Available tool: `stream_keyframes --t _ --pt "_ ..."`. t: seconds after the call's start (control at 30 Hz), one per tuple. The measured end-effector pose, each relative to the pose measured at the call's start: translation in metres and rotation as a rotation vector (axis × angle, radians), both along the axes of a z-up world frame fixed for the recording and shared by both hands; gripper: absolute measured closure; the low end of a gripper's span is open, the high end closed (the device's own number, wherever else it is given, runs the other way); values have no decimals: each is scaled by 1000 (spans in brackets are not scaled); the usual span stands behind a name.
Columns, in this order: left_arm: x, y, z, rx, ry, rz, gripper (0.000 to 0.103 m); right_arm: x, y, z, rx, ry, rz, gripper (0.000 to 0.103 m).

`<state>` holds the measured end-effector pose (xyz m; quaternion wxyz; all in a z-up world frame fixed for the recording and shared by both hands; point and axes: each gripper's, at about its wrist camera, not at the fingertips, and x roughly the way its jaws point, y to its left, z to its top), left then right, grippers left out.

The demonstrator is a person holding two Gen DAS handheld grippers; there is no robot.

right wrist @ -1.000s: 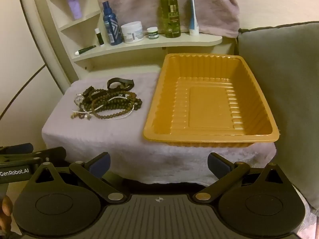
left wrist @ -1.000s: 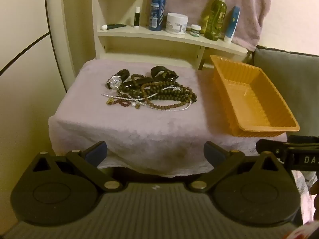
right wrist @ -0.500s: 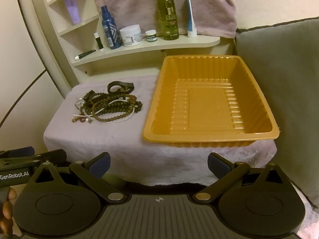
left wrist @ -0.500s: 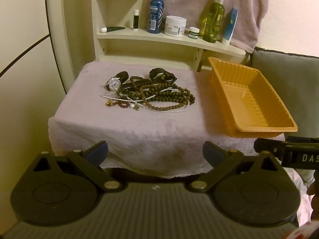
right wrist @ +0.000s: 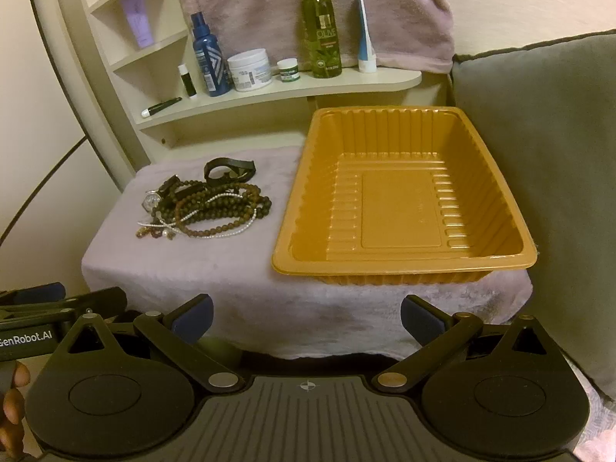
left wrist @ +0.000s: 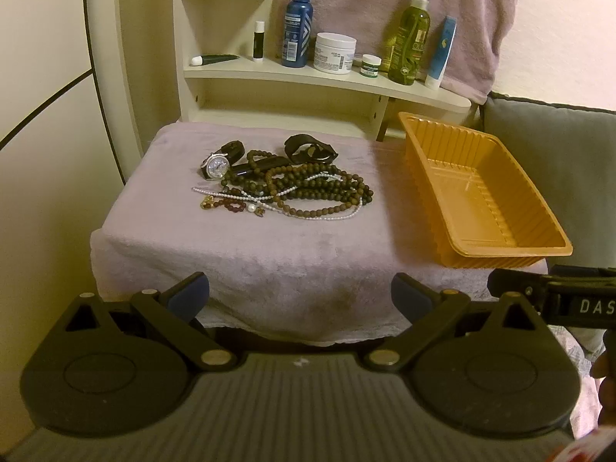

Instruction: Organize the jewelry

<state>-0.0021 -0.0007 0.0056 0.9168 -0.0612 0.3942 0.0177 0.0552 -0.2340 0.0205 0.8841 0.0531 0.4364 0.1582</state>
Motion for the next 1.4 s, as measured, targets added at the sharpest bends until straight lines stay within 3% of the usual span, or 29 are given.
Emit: stream_keyframes --t 1.4 --pt "0 -5 0 4 -3 -4 3 2 -2 -1 6 3 0 0"
